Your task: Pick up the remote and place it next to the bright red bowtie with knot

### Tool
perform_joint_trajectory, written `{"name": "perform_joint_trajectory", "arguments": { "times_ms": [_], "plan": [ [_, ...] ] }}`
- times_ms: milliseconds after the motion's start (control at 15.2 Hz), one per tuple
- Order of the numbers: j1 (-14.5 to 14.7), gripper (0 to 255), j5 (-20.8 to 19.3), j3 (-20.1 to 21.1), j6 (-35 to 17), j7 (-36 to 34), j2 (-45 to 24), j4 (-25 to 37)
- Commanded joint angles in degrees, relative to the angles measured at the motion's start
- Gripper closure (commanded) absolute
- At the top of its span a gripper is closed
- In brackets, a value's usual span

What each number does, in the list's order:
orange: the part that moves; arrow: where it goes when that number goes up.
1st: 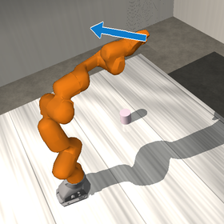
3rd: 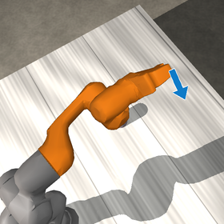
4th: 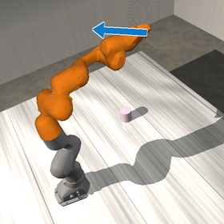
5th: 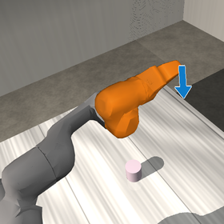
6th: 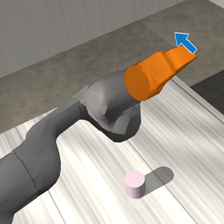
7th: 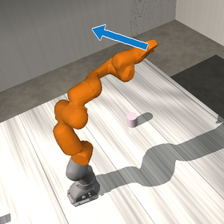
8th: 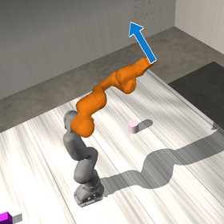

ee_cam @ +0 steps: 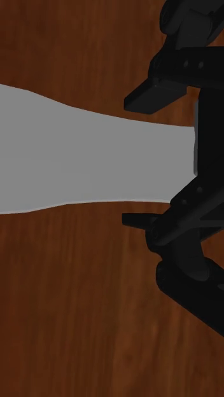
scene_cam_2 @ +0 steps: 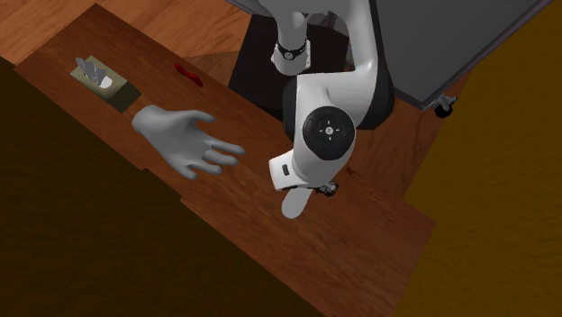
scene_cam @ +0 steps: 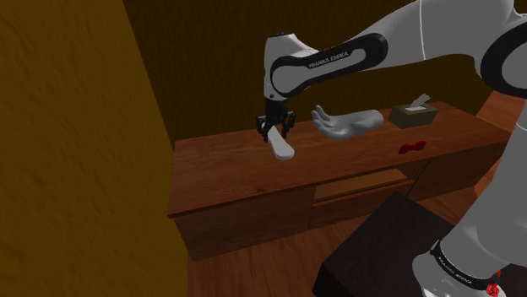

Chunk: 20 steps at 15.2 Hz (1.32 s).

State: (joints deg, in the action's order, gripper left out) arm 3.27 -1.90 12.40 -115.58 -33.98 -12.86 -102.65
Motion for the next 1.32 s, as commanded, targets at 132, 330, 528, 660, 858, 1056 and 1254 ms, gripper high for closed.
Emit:
{"name": "perform_joint_trajectory", "arguments": {
  "times_ms": [132,330,528,660,858,1056,1254],
  "plan": [
    [-0.01,255,0.24,0.08,2.89,0.05,0.93,1.98],
    [-1.41,255,1.18,-0.53,1.81,2.27,4.59,-2.69],
    [-3.32,255,2.42,-1.71,0.42,5.76,9.73,-9.15],
    [-4.46,255,3.1,-2.68,-0.26,8.16,12.96,-13.05],
    [-6.06,255,3.83,-4.4,-0.97,11.84,17.54,-18.36],
    [-7.56,255,4.16,-6.41,-1.34,15.56,21.79,-23.06],
    [-9.07,255,4.06,-8.65,-1.45,19.29,25.73,-27.19]
  ]
}}
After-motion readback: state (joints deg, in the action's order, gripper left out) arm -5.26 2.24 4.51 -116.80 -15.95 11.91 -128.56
